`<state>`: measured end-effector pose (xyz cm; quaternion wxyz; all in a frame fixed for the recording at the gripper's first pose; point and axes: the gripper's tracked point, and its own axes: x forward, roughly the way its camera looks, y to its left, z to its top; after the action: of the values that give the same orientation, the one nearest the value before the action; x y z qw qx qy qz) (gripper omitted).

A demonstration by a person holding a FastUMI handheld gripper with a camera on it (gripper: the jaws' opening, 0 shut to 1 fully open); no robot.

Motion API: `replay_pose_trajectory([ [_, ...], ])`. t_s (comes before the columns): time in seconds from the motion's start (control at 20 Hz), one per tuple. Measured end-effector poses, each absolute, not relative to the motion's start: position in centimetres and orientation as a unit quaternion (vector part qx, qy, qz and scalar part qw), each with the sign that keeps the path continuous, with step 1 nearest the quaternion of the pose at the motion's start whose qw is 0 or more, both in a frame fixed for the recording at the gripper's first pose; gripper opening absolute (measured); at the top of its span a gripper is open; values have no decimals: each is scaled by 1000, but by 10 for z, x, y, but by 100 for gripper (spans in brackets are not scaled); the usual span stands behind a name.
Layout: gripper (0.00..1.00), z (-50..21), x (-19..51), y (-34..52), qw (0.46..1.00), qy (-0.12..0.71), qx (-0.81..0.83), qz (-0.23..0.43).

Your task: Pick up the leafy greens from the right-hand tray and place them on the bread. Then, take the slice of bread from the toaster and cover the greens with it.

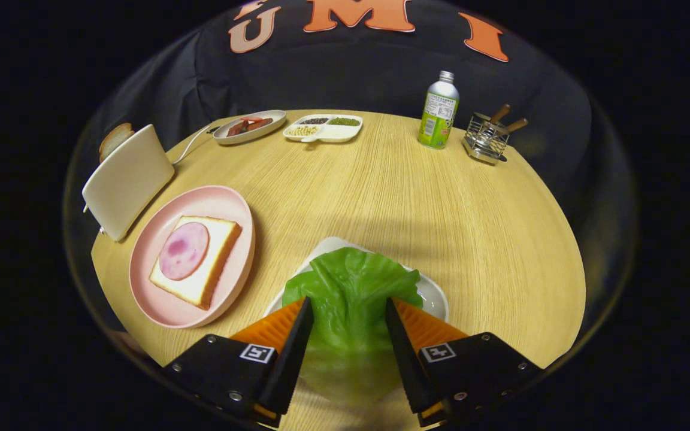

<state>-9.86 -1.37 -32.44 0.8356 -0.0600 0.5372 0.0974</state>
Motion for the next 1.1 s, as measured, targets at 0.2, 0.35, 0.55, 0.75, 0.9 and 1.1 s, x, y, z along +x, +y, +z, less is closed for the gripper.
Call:
replay_pose_trajectory([
  [0.2, 35, -327, -92, -9, 845, 522, -62, 101],
  [0.35, 15, -328, -90, -5, 851, 508, -79, 108],
  [0.55, 3, -323, -89, -1, 859, 496, -62, 111],
  [0.75, 2, -302, -80, 5, 874, 471, -21, 118],
  [0.9, 2, -281, -72, 20, 885, 446, -2, 138],
  [1.1, 2, -259, -63, 54, 892, 415, 2, 178],
])
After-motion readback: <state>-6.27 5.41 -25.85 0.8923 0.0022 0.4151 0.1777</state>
